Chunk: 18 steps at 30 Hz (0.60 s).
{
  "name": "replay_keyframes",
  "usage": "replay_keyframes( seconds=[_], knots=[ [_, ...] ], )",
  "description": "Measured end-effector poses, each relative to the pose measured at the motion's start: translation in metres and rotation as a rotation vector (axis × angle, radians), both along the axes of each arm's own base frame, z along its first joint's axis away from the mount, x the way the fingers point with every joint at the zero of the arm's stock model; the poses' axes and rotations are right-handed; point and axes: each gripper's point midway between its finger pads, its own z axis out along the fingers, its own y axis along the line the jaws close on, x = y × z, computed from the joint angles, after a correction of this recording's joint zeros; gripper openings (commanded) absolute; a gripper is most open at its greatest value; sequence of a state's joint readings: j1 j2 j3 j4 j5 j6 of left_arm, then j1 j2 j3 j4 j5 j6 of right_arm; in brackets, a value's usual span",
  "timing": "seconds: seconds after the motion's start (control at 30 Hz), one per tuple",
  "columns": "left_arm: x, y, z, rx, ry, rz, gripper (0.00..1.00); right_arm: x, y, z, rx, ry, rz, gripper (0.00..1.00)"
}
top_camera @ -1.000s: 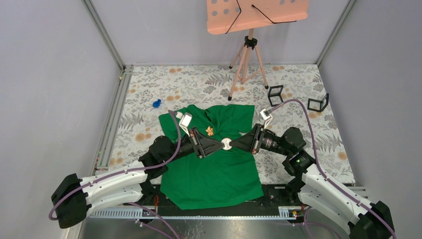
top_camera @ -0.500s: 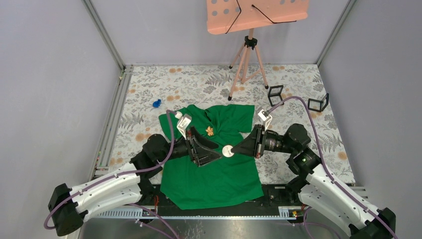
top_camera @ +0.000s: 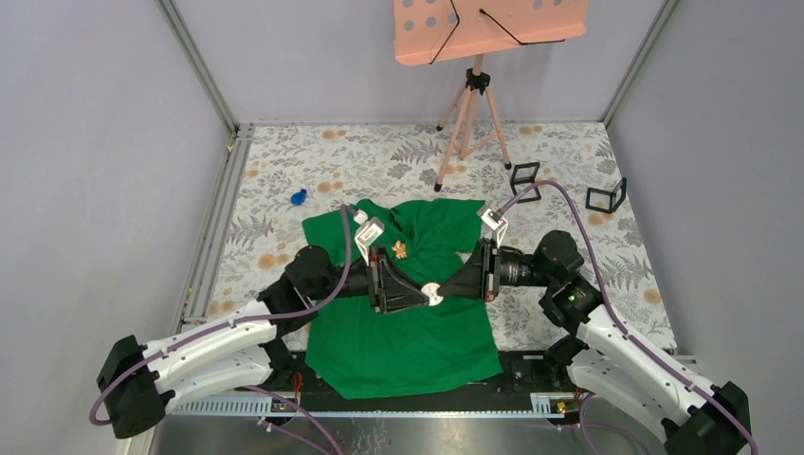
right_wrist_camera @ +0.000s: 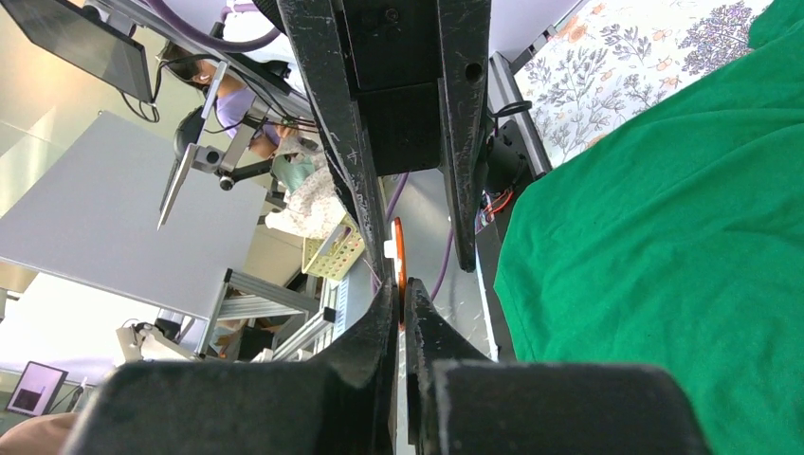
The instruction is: Pin the brooch onto the clothing
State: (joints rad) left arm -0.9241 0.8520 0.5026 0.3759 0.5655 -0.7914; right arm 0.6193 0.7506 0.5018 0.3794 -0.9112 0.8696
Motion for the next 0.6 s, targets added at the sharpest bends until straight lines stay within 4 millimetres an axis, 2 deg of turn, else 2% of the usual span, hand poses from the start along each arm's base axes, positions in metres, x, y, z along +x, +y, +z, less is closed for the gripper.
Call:
replay_keyframes(
  seconds=[0.07,0.23,0.27,0.33,0.43,0.5,0.53,0.6],
  knots=[
    [0.001,-0.002,0.002,-0.009,0.001,-0.002,0.36,0.0,0.0,0.0,0.0,-0.002,0.002,0.0],
    [0.0,-0.004,0.0,-0.008,0.016,-0.015,0.04,-0.001,-0.001,-0.005,-0.022,-0.005,0.004,0.0],
    [-0.001,-0.004,0.0,-0.009,0.018,-0.019,0.0,0.0,-0.001,-0.007,-0.03,-0.003,0.0,0.0],
    [-0.002,-0.004,0.0,-0.007,0.023,-0.021,0.0,0.001,-0.001,-0.008,-0.038,-0.011,-0.003,0.03],
    [-0.001,-0.004,0.001,-0.01,0.022,-0.015,0.0,0.002,-0.002,-0.006,-0.051,-0.029,-0.013,0.36],
    [0.002,-0.003,0.0,-0.005,0.016,0.002,0.0,0.003,-0.003,-0.006,-0.064,-0.024,-0.03,0.54],
    [0.004,-0.002,-0.001,0.002,0.012,0.021,0.0,0.004,-0.005,-0.006,-0.073,-0.028,-0.046,0.6],
    [0.012,0.003,-0.002,0.015,0.004,0.081,0.0,0.008,-0.009,-0.004,-0.101,-0.045,-0.098,0.67]
  ],
)
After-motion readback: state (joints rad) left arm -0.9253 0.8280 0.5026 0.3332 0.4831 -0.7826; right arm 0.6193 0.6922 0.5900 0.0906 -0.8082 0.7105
